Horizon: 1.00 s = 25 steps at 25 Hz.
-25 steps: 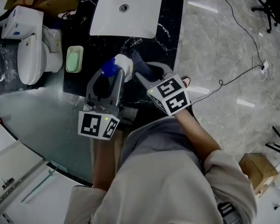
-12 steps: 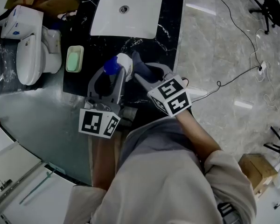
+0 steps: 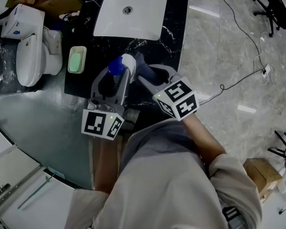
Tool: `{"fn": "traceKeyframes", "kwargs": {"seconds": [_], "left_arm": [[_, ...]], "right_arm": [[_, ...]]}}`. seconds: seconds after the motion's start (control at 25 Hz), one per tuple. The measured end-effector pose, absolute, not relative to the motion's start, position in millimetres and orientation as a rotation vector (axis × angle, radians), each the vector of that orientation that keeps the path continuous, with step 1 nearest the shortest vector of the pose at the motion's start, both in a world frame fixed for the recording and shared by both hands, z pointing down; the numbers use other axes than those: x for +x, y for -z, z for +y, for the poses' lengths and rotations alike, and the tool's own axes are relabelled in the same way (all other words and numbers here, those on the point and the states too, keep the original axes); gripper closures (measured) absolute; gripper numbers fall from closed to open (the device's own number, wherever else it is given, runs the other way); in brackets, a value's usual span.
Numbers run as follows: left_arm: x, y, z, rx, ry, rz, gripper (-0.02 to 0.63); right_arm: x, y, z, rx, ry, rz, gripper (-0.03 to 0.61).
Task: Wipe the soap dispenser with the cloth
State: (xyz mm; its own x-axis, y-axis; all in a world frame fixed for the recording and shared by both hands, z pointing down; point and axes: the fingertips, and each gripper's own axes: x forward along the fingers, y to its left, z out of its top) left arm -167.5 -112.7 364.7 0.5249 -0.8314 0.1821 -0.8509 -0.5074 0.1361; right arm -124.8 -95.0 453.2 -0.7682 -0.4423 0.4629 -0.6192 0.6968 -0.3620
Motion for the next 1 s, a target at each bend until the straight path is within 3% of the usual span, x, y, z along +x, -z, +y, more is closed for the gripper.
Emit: {"fn": "traceKeyframes", "kwargs": {"seconds": [1.0], "left_arm": [[-170,-363,-114,2.551,-0.107,-1.420,0.476]], "right_arm": [[-126,-403,-94,0.812,-0.628,-2.656,0.439]]}}
